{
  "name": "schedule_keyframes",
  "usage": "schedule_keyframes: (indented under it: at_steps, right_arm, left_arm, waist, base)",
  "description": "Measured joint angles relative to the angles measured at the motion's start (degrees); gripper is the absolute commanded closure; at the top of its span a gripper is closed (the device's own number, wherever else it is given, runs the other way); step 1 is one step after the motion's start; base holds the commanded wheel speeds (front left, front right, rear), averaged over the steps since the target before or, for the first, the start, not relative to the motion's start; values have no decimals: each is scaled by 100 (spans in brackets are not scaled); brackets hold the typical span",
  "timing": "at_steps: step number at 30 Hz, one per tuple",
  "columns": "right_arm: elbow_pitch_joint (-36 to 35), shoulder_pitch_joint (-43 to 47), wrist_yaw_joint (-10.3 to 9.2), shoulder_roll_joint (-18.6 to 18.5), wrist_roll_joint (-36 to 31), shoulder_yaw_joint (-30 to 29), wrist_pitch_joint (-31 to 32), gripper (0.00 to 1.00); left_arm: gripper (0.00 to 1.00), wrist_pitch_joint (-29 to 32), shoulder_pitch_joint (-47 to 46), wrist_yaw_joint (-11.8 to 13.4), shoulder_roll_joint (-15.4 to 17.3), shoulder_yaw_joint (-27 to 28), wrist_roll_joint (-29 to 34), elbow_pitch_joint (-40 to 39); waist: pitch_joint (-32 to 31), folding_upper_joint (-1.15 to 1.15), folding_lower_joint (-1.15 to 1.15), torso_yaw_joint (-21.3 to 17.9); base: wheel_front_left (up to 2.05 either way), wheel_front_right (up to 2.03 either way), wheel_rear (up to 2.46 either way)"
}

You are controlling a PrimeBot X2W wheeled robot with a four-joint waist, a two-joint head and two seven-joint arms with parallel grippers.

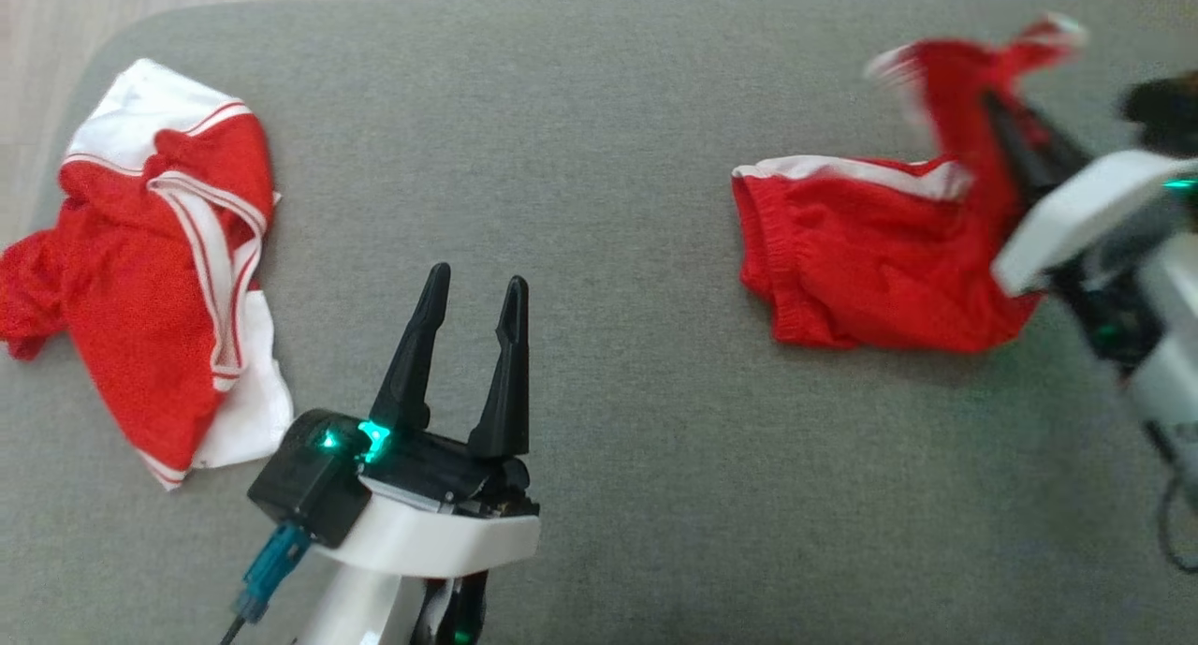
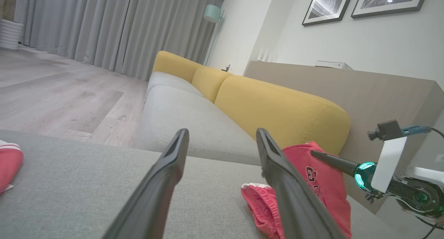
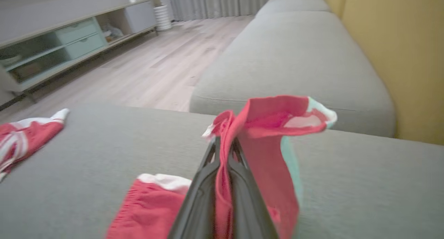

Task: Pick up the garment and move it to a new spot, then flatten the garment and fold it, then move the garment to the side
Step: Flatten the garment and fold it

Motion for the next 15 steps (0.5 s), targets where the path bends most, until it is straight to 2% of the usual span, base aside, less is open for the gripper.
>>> schedule_keyframes:
  at_steps: [6, 7, 9, 15]
  right_arm:
    - [-692, 31, 0, 506, -124, 639, 636, 100]
    - [-725, 57, 0, 578, -134, 692, 742, 84]
    - [-757, 186, 0, 645, -156, 711, 910, 0]
    - [-1115, 772, 0, 623, -156, 257, 824, 0]
  left_arm:
    - [0, 0, 119, 0, 0, 15, -7, -1]
    - [0, 0, 140, 0, 1, 12, -9, 0]
    - [0, 0, 165, 2, 0, 10, -30, -4]
    - [0, 0, 227, 9, 1, 23, -69, -4]
  waist:
    - [-80, 0, 0, 207]
    - [-88, 0, 0, 245]
    - [-106, 0, 0, 318]
    - [-240, 0, 0, 409]
  base:
    - [0, 0, 0]
    - [0, 0, 0]
    - [0, 0, 0]
    - [0, 0, 0]
